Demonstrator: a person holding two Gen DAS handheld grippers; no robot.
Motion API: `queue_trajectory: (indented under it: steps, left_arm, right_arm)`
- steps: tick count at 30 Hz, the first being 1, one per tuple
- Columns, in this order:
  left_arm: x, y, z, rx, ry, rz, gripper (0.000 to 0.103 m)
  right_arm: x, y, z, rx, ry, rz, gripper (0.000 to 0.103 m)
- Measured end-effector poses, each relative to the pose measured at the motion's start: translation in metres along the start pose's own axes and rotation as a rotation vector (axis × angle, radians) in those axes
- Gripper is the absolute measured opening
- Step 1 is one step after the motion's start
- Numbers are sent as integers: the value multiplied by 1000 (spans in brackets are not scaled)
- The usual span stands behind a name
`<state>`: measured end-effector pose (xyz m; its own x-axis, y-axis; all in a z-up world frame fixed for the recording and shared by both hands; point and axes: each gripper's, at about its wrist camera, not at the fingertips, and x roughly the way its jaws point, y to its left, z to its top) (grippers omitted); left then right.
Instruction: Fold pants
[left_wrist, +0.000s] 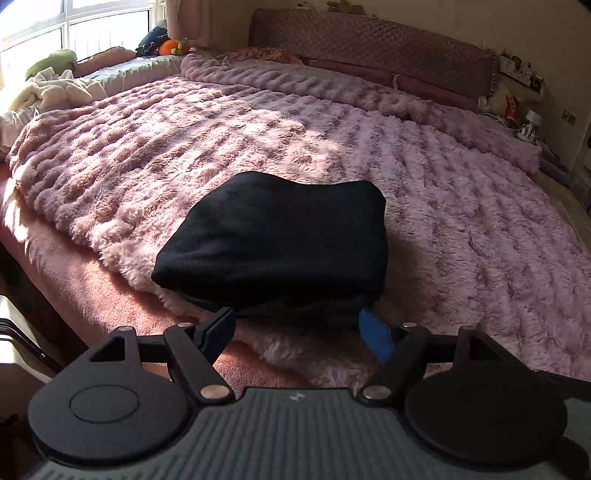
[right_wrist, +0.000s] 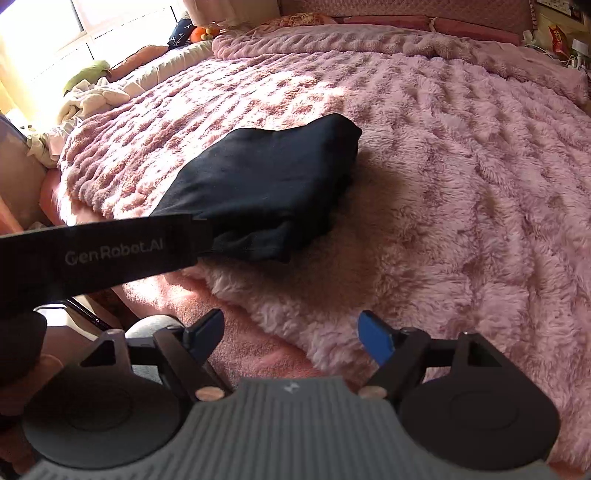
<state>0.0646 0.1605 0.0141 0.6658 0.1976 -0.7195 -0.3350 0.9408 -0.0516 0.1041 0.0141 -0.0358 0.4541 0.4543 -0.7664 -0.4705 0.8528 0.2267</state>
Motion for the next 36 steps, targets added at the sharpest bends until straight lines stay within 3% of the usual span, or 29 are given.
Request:
queue_trajectory:
  steps: [8,12,36]
  left_arm:
    - [-5,-14,-16,36,15,-15,89]
    - [-6,-12,-19,1,21,-13,89]
    - [-2,-17,-30,13,46,4,89]
  right_arm:
    - [-4,-2,-2,-14,-9,-25,76]
    - [-5,0,-1,-18,-15,-27,76]
    - [3,-6,-9,-18,-6,-19,76]
